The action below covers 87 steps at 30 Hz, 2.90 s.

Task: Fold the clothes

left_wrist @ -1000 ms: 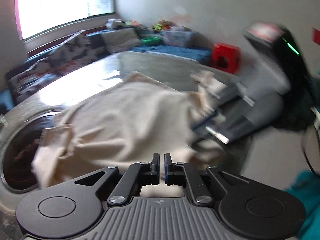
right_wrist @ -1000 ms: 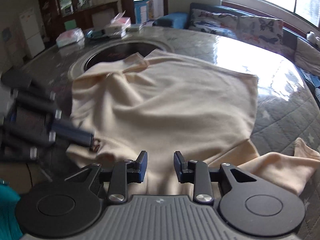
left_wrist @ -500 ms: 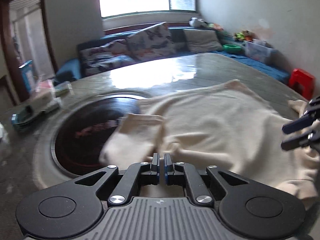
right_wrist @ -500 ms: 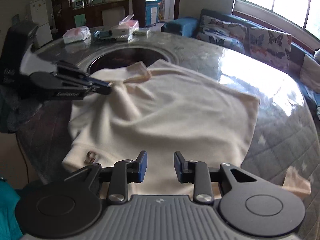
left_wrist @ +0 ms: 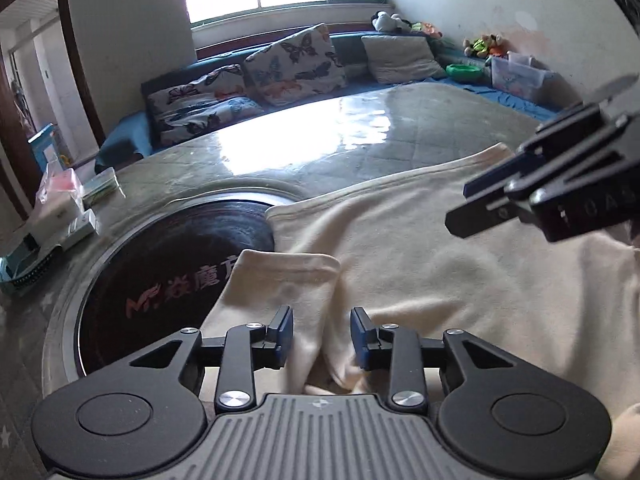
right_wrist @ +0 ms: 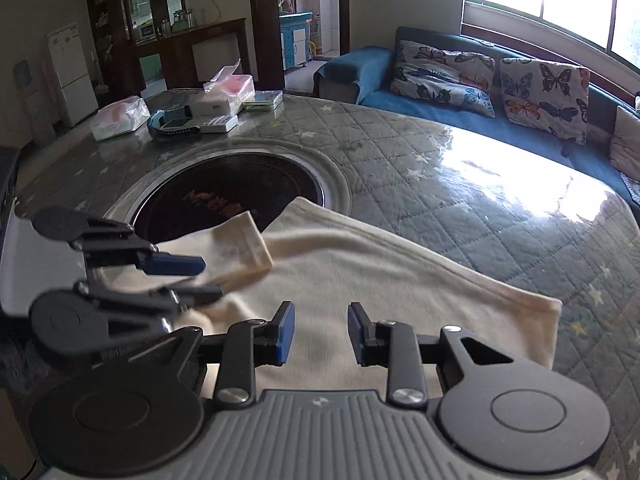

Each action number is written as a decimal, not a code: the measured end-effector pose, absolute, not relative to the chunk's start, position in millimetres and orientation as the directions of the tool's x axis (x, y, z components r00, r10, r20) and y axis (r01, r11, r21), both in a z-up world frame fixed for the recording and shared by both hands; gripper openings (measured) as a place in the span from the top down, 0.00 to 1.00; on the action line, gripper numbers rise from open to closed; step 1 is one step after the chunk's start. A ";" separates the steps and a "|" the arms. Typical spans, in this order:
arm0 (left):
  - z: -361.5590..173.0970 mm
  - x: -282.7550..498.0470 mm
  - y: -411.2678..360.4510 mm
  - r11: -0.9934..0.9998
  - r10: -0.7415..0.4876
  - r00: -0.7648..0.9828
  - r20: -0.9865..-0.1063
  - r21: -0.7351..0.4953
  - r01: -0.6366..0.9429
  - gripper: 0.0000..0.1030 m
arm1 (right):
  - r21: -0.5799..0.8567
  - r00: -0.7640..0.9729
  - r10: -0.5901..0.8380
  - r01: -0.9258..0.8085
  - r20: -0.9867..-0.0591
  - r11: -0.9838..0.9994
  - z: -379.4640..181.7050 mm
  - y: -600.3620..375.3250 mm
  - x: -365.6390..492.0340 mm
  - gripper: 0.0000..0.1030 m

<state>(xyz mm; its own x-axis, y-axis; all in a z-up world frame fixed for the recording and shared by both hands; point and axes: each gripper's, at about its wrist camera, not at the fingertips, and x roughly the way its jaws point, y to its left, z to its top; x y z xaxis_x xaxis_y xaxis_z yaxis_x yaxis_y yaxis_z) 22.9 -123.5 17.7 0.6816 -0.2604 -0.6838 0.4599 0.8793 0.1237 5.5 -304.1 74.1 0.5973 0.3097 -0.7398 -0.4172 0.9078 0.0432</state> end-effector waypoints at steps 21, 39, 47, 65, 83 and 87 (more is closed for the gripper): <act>51.9 5.0 8.4 0.975 -0.219 0.792 -0.569 -0.153 0.160 0.97 | 0.118 0.539 0.358 -0.428 -0.763 0.896 43.7 -228.1 100.2 0.72; 42.5 -58.0 131.8 0.966 -0.050 0.807 -0.589 -0.233 -0.110 0.97 | 0.070 0.585 0.294 -0.375 -0.756 0.925 34.1 -188.7 135.2 0.98; 40.1 -56.8 141.6 0.972 0.046 0.786 -0.616 -0.155 -0.178 0.96 | 0.083 0.566 0.346 -0.438 -0.748 0.895 46.4 -183.2 126.3 0.93; 27.3 -5.9 95.5 0.997 0.005 0.746 -0.666 -0.051 -0.053 0.95 | -0.009 0.394 0.449 -0.758 -0.802 0.652 40.4 -165.7 -27.8 0.85; 54.9 -28.8 50.8 0.997 -0.077 0.778 -0.623 -0.043 0.065 0.93 | -0.017 0.389 0.346 -0.684 -0.854 0.729 45.5 -255.8 -113.1 0.78; 64.4 -37.7 3.0 0.973 -0.218 0.769 -0.601 -0.078 0.215 0.93 | -0.003 0.405 0.363 -0.671 -0.839 0.741 47.7 -269.0 -134.2 0.78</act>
